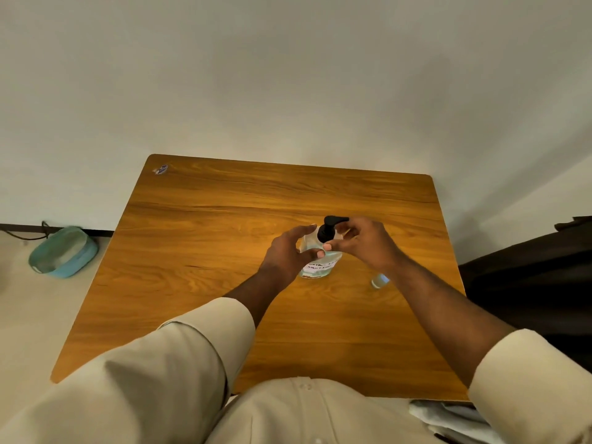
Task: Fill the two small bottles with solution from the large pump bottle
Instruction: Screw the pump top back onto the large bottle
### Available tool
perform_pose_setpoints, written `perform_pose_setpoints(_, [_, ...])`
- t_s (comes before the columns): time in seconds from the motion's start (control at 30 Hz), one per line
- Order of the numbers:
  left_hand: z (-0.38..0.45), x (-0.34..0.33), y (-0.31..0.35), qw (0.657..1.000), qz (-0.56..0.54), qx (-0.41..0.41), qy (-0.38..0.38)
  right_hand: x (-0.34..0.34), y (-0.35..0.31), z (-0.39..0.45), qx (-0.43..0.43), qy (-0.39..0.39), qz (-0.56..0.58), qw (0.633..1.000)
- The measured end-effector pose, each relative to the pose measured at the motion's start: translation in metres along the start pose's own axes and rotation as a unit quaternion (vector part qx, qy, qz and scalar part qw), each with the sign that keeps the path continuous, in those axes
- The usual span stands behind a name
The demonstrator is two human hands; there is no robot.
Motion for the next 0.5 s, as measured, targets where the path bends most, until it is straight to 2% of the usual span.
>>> perform_pose_setpoints(0.13, [0.001, 0.001, 0.0, 1.0, -0.001, -0.001, -0.002, 0.01, -0.002, 0.009, 0.014, -0.108, 0.056, 0.992])
perform_pose_setpoints(0.2, [0.001, 0.001, 0.0, 1.0, -0.002, -0.001, -0.003, 0.002, -0.004, 0.012, 0.018, -0.09, 0.057, 0.994])
perform_pose_setpoints(0.3, [-0.001, 0.001, 0.0, 1.0, -0.006, 0.002, -0.007, -0.005, -0.001, 0.012, 0.041, -0.049, 0.0, 0.998])
perform_pose_setpoints(0.4, [-0.001, 0.0, 0.002, 1.0, -0.007, -0.001, -0.011, 0.017, -0.005, 0.018, 0.022, -0.153, 0.005, 0.988])
perform_pose_setpoints(0.5, [0.001, 0.002, 0.003, 1.0, -0.015, 0.004, -0.012, 0.032, -0.016, 0.029, 0.049, -0.245, -0.048, 0.967])
Point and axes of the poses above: each hand's wrist, its own z-axis towards the middle knuckle, its own x-axis out of the back of the hand, y = z × x, the point moved 2 cm from there along z, towards the middle knuckle, and after that the axes turned 10 degrees about -y, right-handed, at the moved point
